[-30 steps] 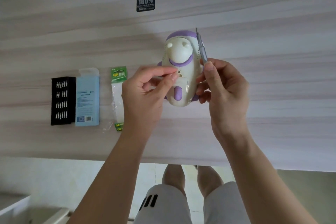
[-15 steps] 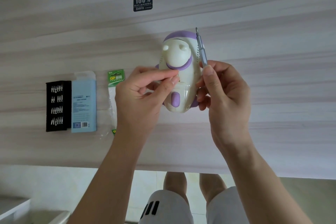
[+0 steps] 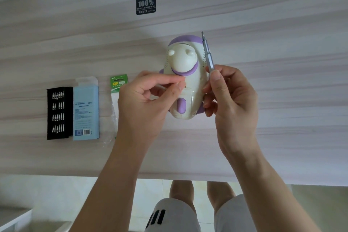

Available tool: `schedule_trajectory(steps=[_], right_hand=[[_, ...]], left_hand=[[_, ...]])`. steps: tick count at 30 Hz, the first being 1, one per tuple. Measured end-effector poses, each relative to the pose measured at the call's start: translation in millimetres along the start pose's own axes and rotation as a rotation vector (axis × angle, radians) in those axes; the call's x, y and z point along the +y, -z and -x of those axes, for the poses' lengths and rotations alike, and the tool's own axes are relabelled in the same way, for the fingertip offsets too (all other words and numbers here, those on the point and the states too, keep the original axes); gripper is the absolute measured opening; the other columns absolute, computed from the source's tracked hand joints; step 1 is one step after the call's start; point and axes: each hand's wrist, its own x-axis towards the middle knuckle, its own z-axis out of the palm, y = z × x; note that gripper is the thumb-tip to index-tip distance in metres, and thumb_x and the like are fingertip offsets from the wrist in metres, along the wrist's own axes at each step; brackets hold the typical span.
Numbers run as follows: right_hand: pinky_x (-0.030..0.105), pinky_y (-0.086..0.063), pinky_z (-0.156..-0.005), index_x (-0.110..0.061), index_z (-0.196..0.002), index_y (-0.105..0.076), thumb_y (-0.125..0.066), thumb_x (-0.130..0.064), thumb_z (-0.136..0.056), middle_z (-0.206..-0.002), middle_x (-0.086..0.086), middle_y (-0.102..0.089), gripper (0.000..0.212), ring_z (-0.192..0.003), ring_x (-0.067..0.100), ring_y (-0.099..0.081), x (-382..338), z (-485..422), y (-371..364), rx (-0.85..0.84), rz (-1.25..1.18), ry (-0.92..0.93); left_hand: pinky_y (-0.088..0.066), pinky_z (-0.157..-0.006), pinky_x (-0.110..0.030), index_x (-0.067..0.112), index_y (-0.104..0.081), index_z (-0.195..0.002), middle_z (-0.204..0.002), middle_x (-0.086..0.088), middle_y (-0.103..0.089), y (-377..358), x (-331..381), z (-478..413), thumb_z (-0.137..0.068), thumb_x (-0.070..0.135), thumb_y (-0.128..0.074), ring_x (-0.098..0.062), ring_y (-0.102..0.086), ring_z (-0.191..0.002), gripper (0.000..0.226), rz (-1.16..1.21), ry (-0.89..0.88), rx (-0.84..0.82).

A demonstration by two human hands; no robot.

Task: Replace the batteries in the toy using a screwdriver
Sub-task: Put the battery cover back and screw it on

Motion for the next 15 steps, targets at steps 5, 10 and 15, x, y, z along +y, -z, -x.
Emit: schedule_trajectory(steps=[5, 10, 15], right_hand=[[0.021, -0.042, -0.044, -0.009, -0.094, -0.063, -0.053, -0.01, -0.102, -0.069, 0.007, -0.058, 0.013, -0.048, 0.019, -0.049, -0.5, -0.1, 0.1, -0.004, -0.002, -0.007], [0.021, -0.042, -0.044, -0.009, -0.094, -0.063, -0.052, -0.01, -0.102, -0.069, 0.008, -0.057, 0.014, -0.047, 0.019, -0.049, -1.0, -0.8, 1.7, 0.0, -0.008, -0.007], [0.021, -0.042, -0.045, -0.006, -0.096, -0.062, -0.052, -0.01, -0.102, -0.07, 0.011, -0.057, 0.012, -0.048, 0.023, -0.049, -0.4, -1.6, 1.5, -0.022, -0.013, -0.011]], left_hand=[[-0.051, -0.055, -0.027, 0.018, -0.078, -0.086, -0.066, -0.006, -0.065, -2.8, 6.3, 0.2, -0.084, 0.004, -0.077, -0.019, -0.066, -0.052, 0.014, 0.079, 0.085, -0.02], [-0.06, -0.065, -0.053, 0.022, -0.079, -0.087, -0.075, -0.016, -0.067, -2.1, 4.1, -0.8, -0.081, 0.015, -0.08, -0.045, -0.065, -0.065, 0.009, 0.06, 0.089, -0.04], [-0.06, -0.063, -0.051, 0.025, -0.078, -0.086, -0.081, -0.02, -0.068, 2.7, 3.6, -0.4, -0.083, 0.017, -0.078, -0.04, -0.069, -0.068, 0.009, -0.016, 0.026, -0.033]])
